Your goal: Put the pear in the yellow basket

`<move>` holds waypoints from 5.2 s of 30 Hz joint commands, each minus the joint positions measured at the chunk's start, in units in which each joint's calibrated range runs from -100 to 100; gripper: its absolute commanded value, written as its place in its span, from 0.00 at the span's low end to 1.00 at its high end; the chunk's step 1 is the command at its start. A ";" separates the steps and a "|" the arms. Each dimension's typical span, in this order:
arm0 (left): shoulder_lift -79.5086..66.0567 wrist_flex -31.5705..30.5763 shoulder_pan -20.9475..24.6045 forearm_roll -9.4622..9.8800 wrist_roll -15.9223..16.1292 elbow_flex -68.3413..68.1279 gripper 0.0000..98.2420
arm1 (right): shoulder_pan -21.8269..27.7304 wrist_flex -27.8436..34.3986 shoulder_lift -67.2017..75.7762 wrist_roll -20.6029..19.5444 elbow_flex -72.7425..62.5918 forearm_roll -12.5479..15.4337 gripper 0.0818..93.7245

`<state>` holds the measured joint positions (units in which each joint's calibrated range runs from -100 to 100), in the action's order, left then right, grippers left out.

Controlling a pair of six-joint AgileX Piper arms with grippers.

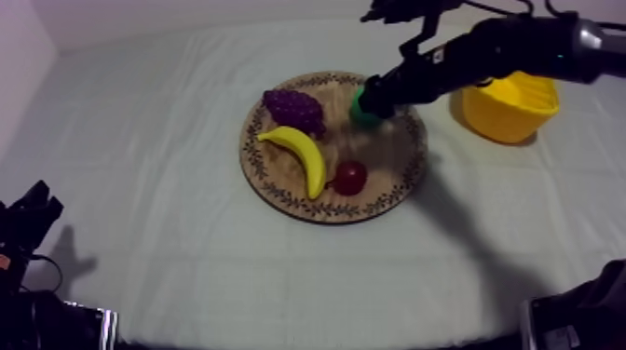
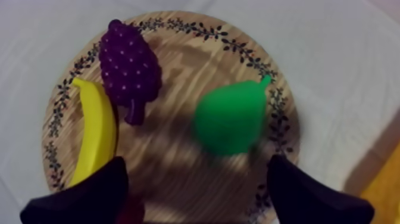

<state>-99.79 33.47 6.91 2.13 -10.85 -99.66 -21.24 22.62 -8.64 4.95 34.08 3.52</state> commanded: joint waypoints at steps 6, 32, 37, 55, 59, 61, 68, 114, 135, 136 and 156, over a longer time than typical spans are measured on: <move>-0.04 0.00 0.01 -0.01 -0.01 0.00 0.00 | 0.23 -0.52 -12.38 1.33 -7.87 1.15 0.85; -0.04 0.00 0.01 -0.01 -0.01 0.00 0.00 | 4.79 -3.41 -11.32 17.48 -7.76 14.42 0.43; -0.04 0.00 0.01 -0.01 -0.01 0.00 0.00 | 12.14 5.60 3.56 22.03 -5.37 17.35 0.43; -0.04 0.00 0.01 -0.01 -0.01 0.00 0.00 | 32.05 15.37 20.65 26.17 3.34 15.02 0.44; -0.04 0.00 0.01 -0.01 -0.01 0.00 0.00 | 32.03 11.63 17.22 26.49 6.30 14.70 0.44; -0.04 0.00 0.01 -0.01 -0.01 0.00 0.00 | 31.55 9.57 14.79 26.57 7.08 14.64 0.44; -0.04 0.00 0.01 -0.01 -0.01 0.00 0.00 | 29.18 5.32 3.39 25.24 3.09 13.72 0.43; -0.04 0.00 0.01 -0.01 -0.01 0.00 0.00 | 29.65 -0.70 61.83 23.10 52.27 15.08 0.02; -0.04 0.00 0.01 -0.01 -0.01 0.00 0.00 | 23.48 17.48 104.10 -1.84 65.15 -2.68 0.01; -0.04 0.00 0.01 -0.01 -0.01 0.00 0.00 | 23.31 16.72 104.16 -0.54 65.31 -2.63 0.01; -0.04 0.00 0.01 -0.01 -0.01 0.00 0.00 | 22.93 14.96 104.31 7.13 65.70 -2.47 0.01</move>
